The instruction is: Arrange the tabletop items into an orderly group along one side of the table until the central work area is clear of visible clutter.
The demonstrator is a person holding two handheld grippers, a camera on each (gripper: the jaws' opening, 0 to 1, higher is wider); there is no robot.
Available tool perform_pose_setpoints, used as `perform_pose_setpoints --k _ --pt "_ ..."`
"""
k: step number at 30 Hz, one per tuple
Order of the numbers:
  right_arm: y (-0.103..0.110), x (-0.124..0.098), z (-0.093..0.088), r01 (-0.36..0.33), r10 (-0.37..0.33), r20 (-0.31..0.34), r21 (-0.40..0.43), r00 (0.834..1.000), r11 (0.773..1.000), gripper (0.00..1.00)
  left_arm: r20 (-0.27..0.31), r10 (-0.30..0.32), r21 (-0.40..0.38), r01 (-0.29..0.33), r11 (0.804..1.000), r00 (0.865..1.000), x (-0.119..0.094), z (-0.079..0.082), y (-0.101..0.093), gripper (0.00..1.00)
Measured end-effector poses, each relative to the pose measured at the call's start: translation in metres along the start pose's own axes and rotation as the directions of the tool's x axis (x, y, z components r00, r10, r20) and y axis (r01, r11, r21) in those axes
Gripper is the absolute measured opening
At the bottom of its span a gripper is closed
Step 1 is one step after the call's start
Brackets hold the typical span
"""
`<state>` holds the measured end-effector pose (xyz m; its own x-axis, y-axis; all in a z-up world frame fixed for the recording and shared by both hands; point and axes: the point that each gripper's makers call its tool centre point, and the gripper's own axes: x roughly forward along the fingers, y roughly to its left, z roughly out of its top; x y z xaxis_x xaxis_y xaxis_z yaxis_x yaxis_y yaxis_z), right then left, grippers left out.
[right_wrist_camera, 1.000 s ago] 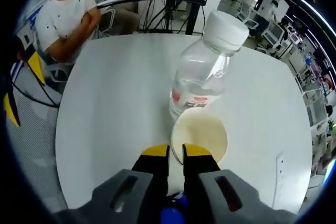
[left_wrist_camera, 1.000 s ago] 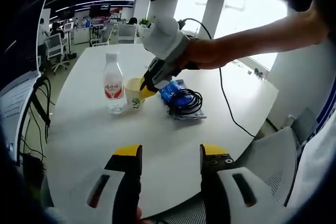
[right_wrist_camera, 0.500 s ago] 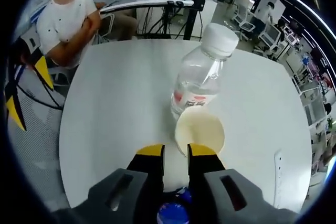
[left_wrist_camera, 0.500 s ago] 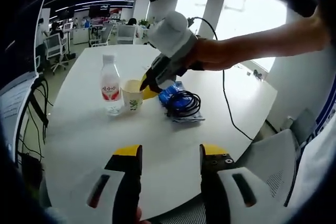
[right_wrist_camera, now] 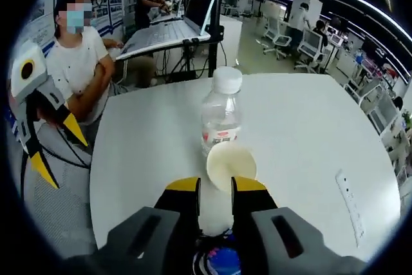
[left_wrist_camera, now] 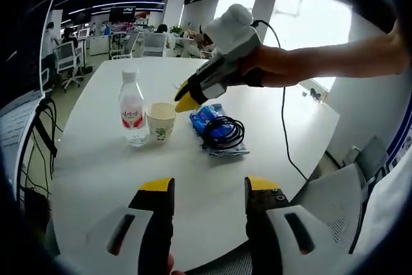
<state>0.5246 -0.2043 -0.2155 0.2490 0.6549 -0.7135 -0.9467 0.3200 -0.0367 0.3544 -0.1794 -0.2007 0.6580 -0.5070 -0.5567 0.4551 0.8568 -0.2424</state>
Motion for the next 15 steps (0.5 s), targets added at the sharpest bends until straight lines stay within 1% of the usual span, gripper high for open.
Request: perform_pose_setpoints --k 6,9,11,15 --pt "-0.010 -0.026 -0.006 0.036 -0.037 0.030 0.033 0.999 0.999 0.16 0.003 -0.004 -0.010 0.004 1.000 1.000 0.003 0.002 0.002 0.43" --pt "-0.017 -0.039 -0.011 0.061 -0.066 0.052 0.078 0.997 0.995 0.16 0.000 -0.007 -0.007 0.007 1.000 1.000 0.006 0.003 0.001 0.43" --pt "-0.020 -0.047 -0.017 0.068 -0.074 0.060 0.098 0.995 0.993 0.16 -0.006 -0.013 -0.001 0.013 1.000 1.000 0.009 0.004 0.000 0.43" --pt "-0.030 -0.062 -0.035 0.099 -0.106 0.051 0.126 0.993 0.987 0.16 -0.014 -0.025 0.007 0.025 1.000 1.000 0.013 0.006 -0.003 0.43"
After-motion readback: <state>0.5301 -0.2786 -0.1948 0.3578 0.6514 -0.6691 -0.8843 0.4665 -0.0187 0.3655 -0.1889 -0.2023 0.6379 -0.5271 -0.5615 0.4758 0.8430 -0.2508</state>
